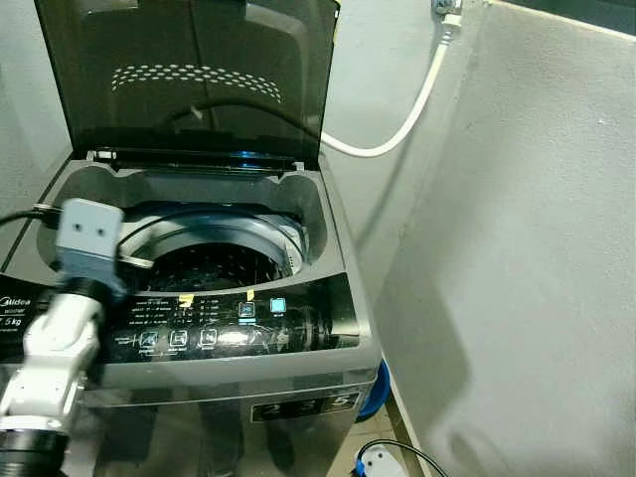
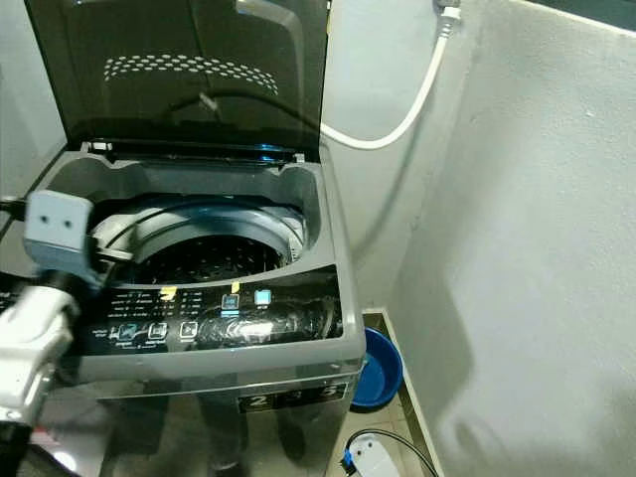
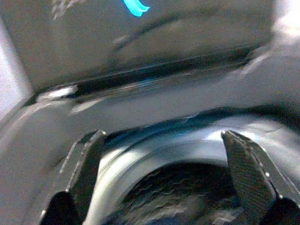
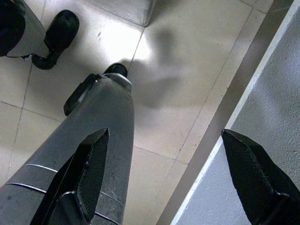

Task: Clothes washing

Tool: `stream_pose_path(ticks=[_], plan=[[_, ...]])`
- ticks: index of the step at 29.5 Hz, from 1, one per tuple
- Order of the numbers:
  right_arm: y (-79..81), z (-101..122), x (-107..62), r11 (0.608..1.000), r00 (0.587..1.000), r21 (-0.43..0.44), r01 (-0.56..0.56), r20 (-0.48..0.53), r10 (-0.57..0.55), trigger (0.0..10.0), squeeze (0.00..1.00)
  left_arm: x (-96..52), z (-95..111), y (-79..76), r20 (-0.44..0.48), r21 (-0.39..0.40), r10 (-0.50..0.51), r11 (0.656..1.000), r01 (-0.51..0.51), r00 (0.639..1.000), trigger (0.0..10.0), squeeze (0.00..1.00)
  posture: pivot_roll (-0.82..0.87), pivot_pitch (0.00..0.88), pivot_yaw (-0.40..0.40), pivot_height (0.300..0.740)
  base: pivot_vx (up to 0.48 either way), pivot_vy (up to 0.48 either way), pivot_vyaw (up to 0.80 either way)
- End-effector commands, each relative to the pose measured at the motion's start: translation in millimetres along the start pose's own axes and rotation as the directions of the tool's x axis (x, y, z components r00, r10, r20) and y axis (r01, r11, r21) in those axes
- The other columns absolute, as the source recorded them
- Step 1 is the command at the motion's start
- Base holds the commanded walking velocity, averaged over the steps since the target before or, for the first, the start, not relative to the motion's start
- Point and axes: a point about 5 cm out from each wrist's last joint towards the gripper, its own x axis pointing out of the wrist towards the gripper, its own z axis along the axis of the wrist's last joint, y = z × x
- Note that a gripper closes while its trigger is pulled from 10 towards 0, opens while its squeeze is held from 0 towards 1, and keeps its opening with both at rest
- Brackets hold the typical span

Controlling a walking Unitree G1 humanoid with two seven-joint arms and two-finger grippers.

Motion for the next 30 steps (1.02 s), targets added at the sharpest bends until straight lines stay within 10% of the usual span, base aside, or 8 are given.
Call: stream_pose_path(ticks=[1,11,30], plan=[[-1.9,-4,-0.4,1.000,1.000,-0.006,0.006,-0.011,-0.006,10.0,0.00,2.7,21,-11.2,0.089,-0.069,-0.061,0.995,0.067,0.994,10.0,0.00,0.29,0.000,-0.113,0.740,0.000,0.000,0.00],[1.5,-3,0.3,1.000,1.000,-0.006,0.000,-0.008,0.000,10.0,0.00,1.5,56,-25.8,0.174,-0.054,-0.044,0.997,0.054,0.984,10.0,0.00,0.29,0.000,-0.111,0.740,-0.157,0.000,0.00],[2.9,0,0.5,1.000,1.000,-0.009,-0.010,0.002,0.010,10.0,0.00,-3.6,53,-45.5,0.131,-0.077,-0.073,0.993,0.084,0.989,10.0,0.00,0.29,0.000,-0.110,0.740,-0.329,0.000,0.00]])
